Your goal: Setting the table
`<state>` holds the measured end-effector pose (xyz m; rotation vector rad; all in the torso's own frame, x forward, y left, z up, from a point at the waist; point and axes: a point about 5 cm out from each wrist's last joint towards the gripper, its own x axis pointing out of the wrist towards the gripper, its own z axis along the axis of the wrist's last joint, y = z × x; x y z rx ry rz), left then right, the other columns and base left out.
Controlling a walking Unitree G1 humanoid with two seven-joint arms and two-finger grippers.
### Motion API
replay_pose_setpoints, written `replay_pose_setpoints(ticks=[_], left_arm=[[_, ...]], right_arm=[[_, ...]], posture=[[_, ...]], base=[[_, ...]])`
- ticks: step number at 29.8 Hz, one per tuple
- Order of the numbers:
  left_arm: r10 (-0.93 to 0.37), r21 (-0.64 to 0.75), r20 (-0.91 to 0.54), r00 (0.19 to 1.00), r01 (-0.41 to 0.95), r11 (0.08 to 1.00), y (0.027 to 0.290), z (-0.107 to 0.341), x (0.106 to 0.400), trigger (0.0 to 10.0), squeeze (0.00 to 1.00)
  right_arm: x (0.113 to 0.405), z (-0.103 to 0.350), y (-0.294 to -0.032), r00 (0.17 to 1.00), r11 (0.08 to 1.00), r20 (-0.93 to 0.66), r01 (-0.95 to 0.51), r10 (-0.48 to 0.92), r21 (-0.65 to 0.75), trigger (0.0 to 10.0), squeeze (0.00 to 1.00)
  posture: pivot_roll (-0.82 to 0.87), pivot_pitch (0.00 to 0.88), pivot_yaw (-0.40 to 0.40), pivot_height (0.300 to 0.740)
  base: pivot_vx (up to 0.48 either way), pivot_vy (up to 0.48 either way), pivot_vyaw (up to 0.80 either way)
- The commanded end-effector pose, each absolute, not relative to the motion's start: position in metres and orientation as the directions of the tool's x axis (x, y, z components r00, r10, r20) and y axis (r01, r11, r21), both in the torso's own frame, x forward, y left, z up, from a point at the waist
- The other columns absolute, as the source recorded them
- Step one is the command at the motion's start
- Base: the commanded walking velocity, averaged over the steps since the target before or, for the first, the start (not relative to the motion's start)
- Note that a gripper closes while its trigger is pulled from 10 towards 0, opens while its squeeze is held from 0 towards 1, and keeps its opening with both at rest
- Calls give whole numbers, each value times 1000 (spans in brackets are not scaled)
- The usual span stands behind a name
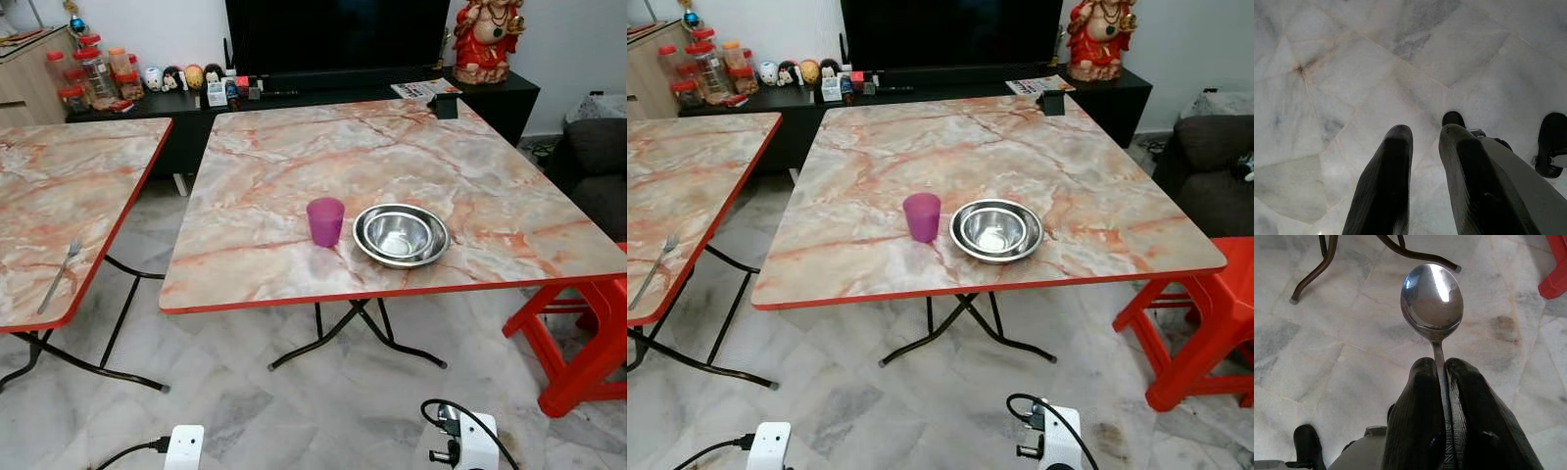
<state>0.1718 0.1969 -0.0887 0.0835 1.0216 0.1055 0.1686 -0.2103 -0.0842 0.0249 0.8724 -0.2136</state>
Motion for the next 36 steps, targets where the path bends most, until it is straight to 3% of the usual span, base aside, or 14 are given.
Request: replay_pose_setpoints(ticks=[1, 9, 22, 36], left_arm=[[141, 140, -848, 511, -41, 989, 200, -88, 172, 10000, 0], [143, 139, -848, 510, -46, 989, 200, -89, 171, 10000, 0], [144, 139, -849, 509, -47, 989, 201, -89, 171, 10000, 0], [143, 136, -849, 510, -50, 989, 199, -89, 171, 10000, 0]], right_arm=[[172, -83, -209, 625, 980, -761, 187, -172, -68, 10000, 0], [171, -83, -208, 629, 980, -757, 181, -177, -78, 10000, 0], [172, -83, -209, 632, 977, -753, 200, -182, -69, 10000, 0], [172, -83, -210, 633, 978, -752, 194, -183, -75, 10000, 0]], posture=[[-70, 0, 24, 740], [-64, 0, 21, 740], [-69, 0, 23, 740], [-70, 0, 19, 740]], base=[[0, 0, 0], [0, 0, 314], [0, -249, 0], [241, -337, 0]])
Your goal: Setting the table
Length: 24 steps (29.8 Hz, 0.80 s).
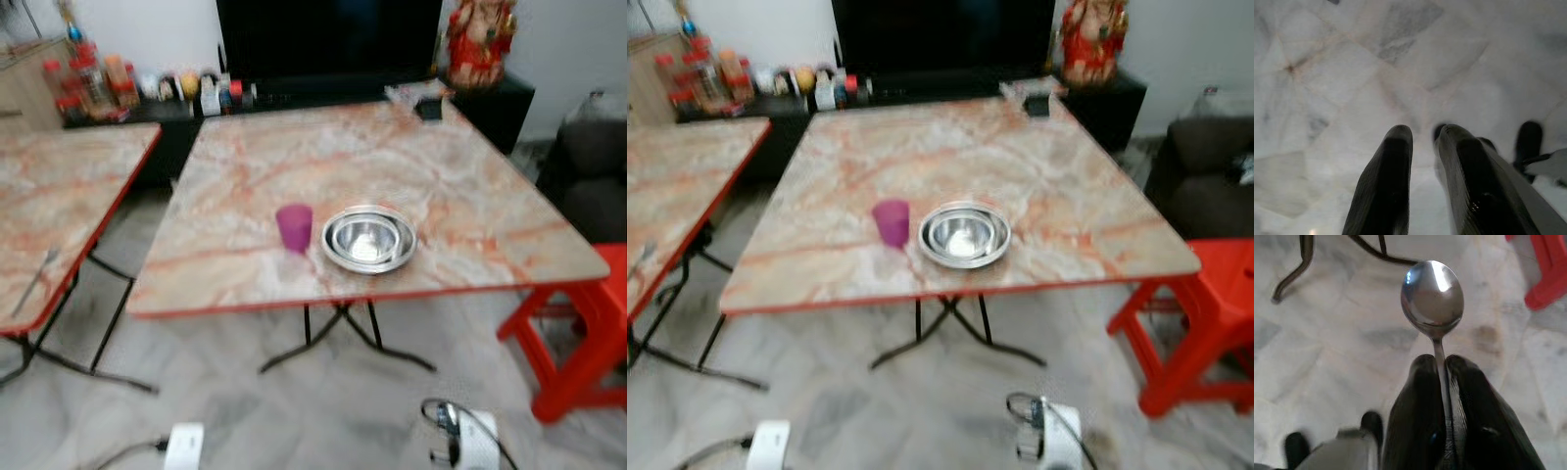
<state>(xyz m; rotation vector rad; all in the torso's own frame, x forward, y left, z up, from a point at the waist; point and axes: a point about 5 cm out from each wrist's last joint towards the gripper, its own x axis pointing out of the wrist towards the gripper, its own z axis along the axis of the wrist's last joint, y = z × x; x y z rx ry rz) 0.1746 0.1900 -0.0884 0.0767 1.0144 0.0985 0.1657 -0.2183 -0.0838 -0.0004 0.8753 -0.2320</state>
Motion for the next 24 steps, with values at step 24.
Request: replay_pose_setpoints(ticks=[24], left_arm=[[156, 149, -849, 506, -55, 987, 204, -90, 167, 10000, 0]], right_arm=[[178, -79, -201, 686, 986, -711, 151, -155, -69, 10000, 0]], posture=[[-76, 0, 22, 740]], base=[[50, -70, 0]])
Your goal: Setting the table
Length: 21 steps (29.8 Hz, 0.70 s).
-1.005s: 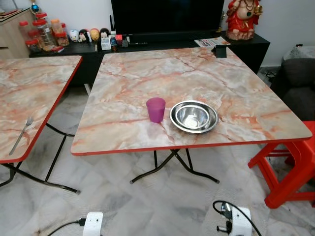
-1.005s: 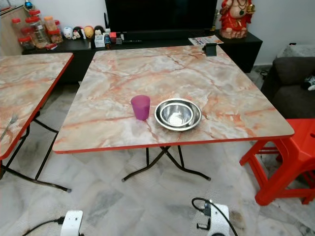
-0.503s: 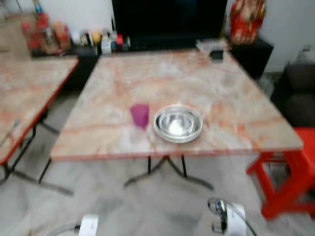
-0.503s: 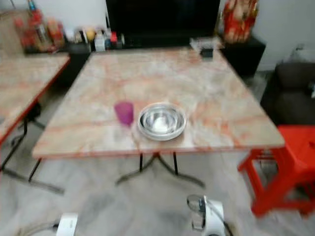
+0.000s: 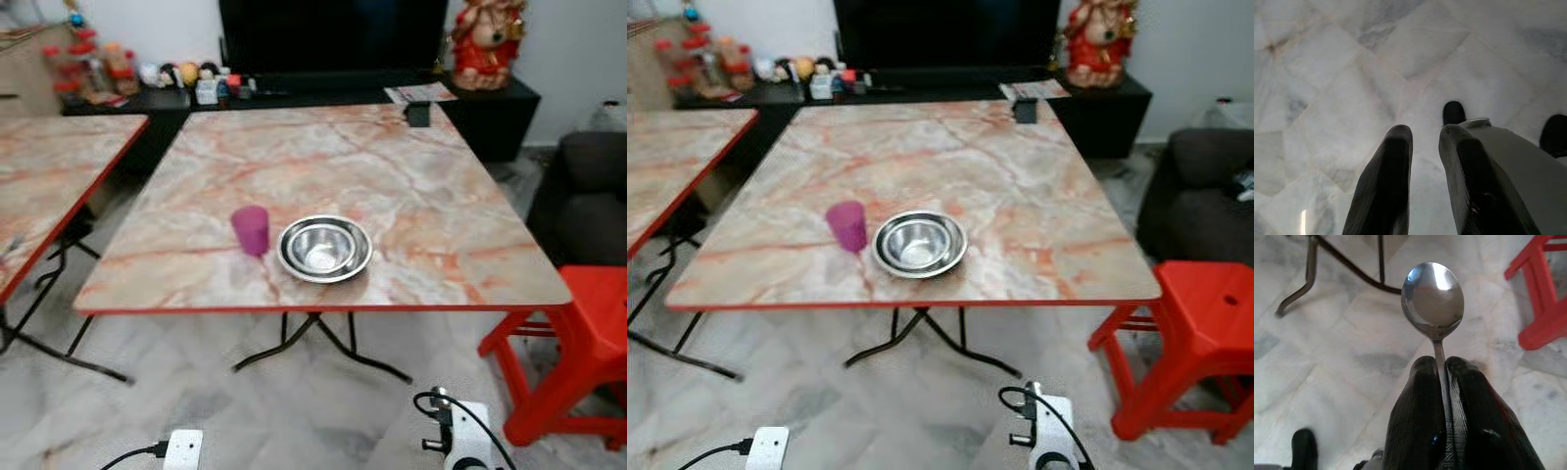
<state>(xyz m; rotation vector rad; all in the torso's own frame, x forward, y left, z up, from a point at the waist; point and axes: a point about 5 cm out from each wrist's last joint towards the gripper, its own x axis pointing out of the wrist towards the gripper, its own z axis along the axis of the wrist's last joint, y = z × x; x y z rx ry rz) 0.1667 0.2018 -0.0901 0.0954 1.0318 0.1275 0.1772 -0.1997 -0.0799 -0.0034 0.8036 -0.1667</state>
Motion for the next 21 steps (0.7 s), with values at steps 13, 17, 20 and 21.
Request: replay_pose_setpoints(ticks=[13, 17, 20, 21], left_arm=[[165, 164, -845, 510, -46, 985, 208, -89, 167, 10000, 0], [162, 165, -845, 510, -40, 985, 208, -89, 167, 10000, 0], [157, 163, -846, 509, -33, 986, 206, -89, 167, 10000, 0], [157, 163, -846, 509, -33, 986, 206, -89, 167, 10000, 0]], right_arm=[[166, -72, -210, 781, 969, -577, 158, -239, -188, 10000, 0], [161, -67, -218, 810, 955, -510, 211, -290, -209, 10000, 0], [158, -58, -224, 846, 942, -427, 236, -319, -237, 10000, 0], [158, -58, -224, 846, 942, -427, 236, -319, -237, 10000, 0]], posture=[[-92, 0, 35, 740], [-105, 0, 40, 740], [-117, 0, 40, 740], [-117, 0, 40, 740]], base=[[0, 0, 0], [0, 0, 0], [0, 0, 0], [0, 0, 0]])
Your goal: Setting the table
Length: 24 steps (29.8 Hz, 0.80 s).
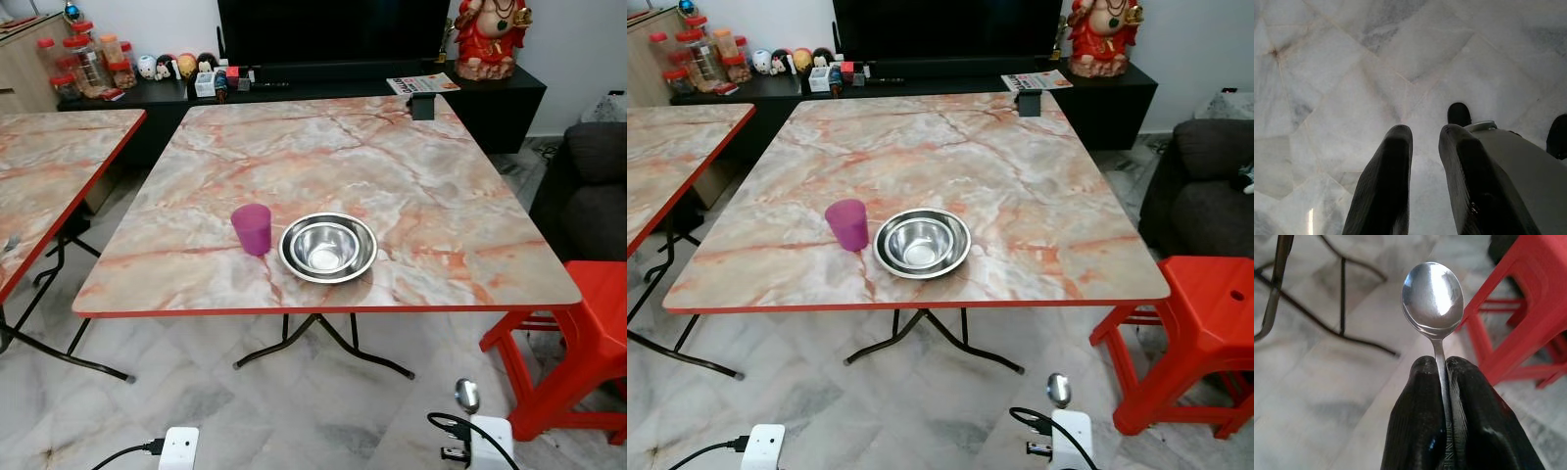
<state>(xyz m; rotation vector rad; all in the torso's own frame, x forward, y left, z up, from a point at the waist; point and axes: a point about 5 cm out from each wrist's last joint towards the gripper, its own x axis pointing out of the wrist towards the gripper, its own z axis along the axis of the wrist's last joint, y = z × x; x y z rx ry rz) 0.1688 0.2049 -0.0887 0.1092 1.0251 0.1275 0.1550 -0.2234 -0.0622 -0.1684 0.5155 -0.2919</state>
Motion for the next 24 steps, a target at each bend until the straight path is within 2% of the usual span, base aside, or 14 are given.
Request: replay_pose_setpoints(ticks=[1, 13, 18, 23, 24], left_arm=[[155, 162, -847, 509, -30, 986, 205, -89, 167, 10000, 0], [144, 162, -846, 513, -10, 987, 204, -89, 169, 10000, 0], [143, 165, -844, 517, -2, 986, 203, -88, 171, 10000, 0], [143, 166, -844, 518, -1, 986, 203, -88, 172, 10000, 0], [143, 164, -842, 521, -7, 986, 202, -88, 173, 10000, 0]], right_arm=[[157, -53, -227, 863, 936, -379, 258, -334, -238, 10000, 0], [146, -17, -231, 910, 889, -135, 337, -392, -310, 10000, 0], [165, 10, -234, 923, 880, -23, 358, -383, -313, 10000, 0], [173, 20, -234, 927, 881, 1, 356, -374, -312, 10000, 0], [198, 37, -231, 943, 894, 35, 326, -332, -309, 10000, 0]], posture=[[-120, 0, 40, 740], [-143, 0, 51, 740], [-149, 0, 52, 740], [-146, 0, 49, 740], [-139, 0, 41, 740]], base=[[0, 0, 0], [0, 0, 0], [0, 0, 0], [0, 0, 0], [0, 0, 0]])
